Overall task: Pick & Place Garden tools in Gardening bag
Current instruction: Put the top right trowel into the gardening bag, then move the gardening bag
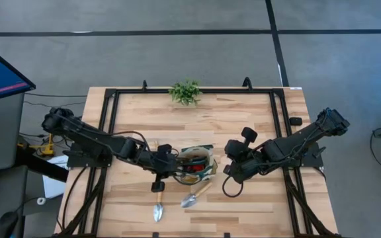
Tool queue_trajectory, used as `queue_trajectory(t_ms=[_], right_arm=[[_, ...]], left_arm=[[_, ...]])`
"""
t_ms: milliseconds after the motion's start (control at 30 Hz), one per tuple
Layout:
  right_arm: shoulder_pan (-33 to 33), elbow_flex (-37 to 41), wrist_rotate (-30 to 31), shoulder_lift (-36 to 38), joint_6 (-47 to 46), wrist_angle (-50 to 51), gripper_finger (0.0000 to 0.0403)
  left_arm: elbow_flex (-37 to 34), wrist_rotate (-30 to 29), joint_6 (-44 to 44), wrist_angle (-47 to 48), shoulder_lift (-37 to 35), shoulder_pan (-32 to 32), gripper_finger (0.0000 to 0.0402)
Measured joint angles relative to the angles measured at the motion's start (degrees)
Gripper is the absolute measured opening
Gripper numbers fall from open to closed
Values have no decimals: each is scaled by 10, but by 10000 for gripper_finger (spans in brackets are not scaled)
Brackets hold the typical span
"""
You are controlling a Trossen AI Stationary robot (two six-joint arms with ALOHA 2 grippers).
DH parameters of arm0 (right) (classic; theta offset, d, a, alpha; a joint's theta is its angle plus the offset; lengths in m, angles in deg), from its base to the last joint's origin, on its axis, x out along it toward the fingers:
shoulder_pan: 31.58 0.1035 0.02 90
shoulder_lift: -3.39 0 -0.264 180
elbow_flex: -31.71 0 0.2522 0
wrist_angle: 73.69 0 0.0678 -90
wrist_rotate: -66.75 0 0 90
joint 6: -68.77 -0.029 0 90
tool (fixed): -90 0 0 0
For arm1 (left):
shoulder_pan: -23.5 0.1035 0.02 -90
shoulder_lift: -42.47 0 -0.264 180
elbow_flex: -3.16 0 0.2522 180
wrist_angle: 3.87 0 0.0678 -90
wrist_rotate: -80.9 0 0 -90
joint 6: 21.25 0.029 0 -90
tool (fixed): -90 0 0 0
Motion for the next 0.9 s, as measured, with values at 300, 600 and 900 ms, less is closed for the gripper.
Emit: queue_trajectory(t_ms=[300,600,900], right_arm=[[0,0,0,0,0,0,0],[0,0,-3,0,0,0,0],[0,0,-14,0,0,0,0]], left_arm=[[0,2,0,-7,-1,2,11],[0,4,66,-39,-1,2,65],[0,2,75,-67,-1,6,131]])
